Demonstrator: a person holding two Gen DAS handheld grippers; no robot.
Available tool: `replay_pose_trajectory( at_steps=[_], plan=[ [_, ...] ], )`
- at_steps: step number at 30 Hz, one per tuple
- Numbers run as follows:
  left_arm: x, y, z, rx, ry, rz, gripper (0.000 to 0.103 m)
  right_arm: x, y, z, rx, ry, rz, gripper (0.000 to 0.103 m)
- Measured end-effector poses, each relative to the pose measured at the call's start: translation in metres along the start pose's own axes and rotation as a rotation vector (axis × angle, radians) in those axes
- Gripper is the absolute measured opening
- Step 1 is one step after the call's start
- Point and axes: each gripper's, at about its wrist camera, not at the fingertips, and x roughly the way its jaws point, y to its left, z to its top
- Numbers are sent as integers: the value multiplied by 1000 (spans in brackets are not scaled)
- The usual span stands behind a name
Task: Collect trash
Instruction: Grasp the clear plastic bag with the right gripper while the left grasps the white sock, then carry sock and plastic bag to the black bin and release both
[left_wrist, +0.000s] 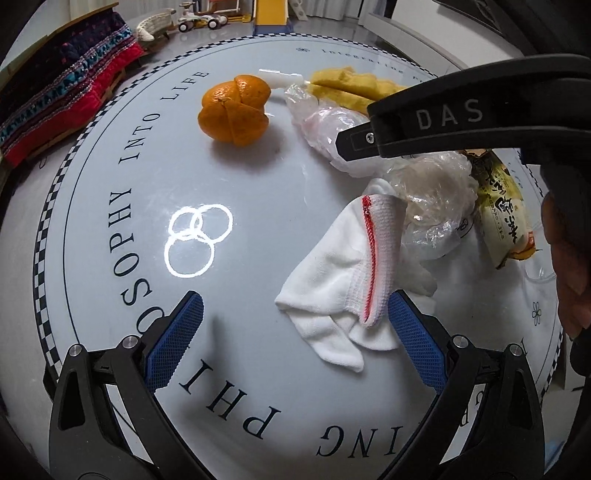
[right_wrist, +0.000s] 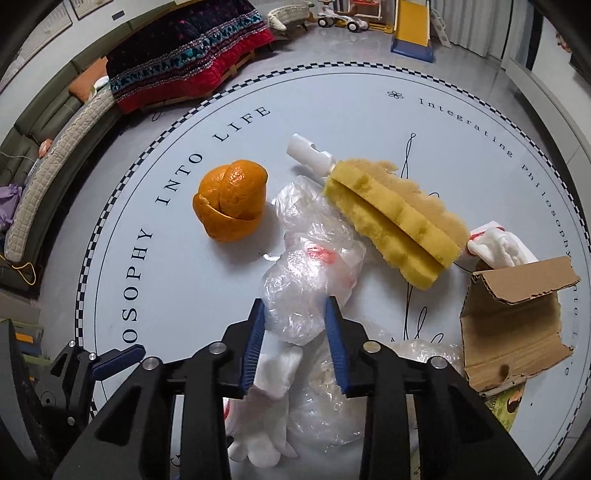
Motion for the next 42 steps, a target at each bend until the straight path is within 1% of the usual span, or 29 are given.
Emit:
replay_pose_trajectory(
  at_steps=[2,5,8,9,10,11,12,13,14,15,16,18,19,23,30,36,42],
  plan=[
    [2,-5,3,19,-9,6,97,-13,-4,-2,25,-32,37,29],
    [5,-15,7,57,-29,22,97,-33,-9,-5,51,-77,65,29],
    [9,-23,8,73,-38,13,97,-48,-16,-8,83,-110,91,29],
    [10,-24,8,74,-40,17,94,-52,-17,-9,91,-116,97,29],
    [10,-25,6,72,-42,12,83,-55,-19,-11,97,-123,101,29],
    [12,-26,6,69,-34,0,75,-58,-19,-12,101,-127,102,29],
    [13,-27,5,69,-33,6,67,-60,-19,-14,106,-131,104,29],
    [13,-29,4,78,-42,22,56,-62,-20,-15,112,-133,107,29],
    [11,-30,3,85,-46,17,51,-64,-19,-18,116,-135,108,29],
    [9,-30,1,83,-46,4,35,-67,-19,-20,120,-138,108,29],
    [8,-30,1,71,-40,-10,22,-69,-18,-21,122,-141,108,29],
    [3,-29,-3,57,-37,-13,16,-75,-17,-25,127,-147,110,29],
    [-2,-30,-6,60,-47,-11,14,-78,-16,-27,127,-150,111,29],
    [-30,-25,-16,49,-89,-22,14,-94,-9,-37,126,-164,115,29],
    [-76,4,-32,18,-158,-16,14,-123,16,-57,115,-196,108,29],
    [-107,20,-51,-12,-214,-9,14,-136,40,-71,105,-203,124,29],
    [-140,46,-75,-66,-261,7,14,-138,76,-91,69,-194,152,29]
  ],
)
